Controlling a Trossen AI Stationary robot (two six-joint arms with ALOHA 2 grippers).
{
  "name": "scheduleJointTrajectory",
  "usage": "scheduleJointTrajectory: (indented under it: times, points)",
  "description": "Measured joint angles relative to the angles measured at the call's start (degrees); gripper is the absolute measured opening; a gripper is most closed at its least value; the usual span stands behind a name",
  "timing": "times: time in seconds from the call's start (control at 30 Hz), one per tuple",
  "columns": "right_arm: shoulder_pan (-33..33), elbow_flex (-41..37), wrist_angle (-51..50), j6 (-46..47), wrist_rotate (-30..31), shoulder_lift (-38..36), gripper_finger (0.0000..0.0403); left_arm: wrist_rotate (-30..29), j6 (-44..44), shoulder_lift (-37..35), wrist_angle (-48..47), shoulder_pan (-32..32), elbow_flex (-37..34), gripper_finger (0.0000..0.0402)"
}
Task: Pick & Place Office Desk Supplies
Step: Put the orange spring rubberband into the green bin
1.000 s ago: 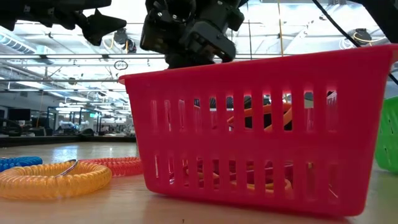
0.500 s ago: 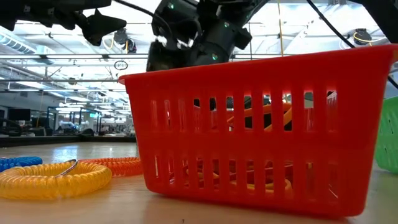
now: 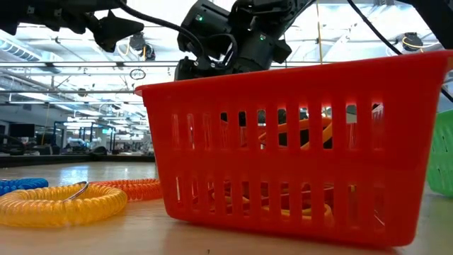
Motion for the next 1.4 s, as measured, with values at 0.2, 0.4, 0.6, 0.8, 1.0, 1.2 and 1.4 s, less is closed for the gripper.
scheduleJointTrajectory:
  times: [0.2, 0.4, 0.6, 0.8, 1.0, 1.2, 1.4]
  points:
    - [0.0, -0.1, 2.3, -1.3, 0.0, 0.0, 0.0012, 0.0, 0.0, 0.0, 0.0, 0.0, 0.0, 0.0294]
    - [-0.1, -0.1, 3.6, -1.3, 1.3, -0.7, 0.0007, 0.0, 0.0, 0.0, -0.1, 0.0, 0.0, 0.0294]
    - [-0.2, -0.1, 3.7, -0.8, 1.4, -5.2, 0.0002, 0.0, 0.1, 0.0, -0.2, 0.0, 0.0, 0.0294]
    - [0.4, -0.1, 1.9, 0.2, 1.2, -10.7, 0.0, 0.0, 0.6, 0.0, -0.3, 0.0, 0.0, 0.0294]
    - [2.6, -0.1, -5.8, 1.7, 1.2, -17.0, 0.0001, 0.1, 0.6, 0.0, -0.3, 0.0, 0.0, 0.0294]
    - [5.3, 0.0, -13.0, 11.2, 1.5, -22.7, 0.0001, 0.1, 0.3, 0.0, -0.3, 0.0, 0.0, 0.0294]
    - [8.5, 0.1, -23.3, 22.9, 1.5, -26.7, 0.0001, 0.1, 0.1, 0.0, -0.2, 0.0, 0.0, 0.0294]
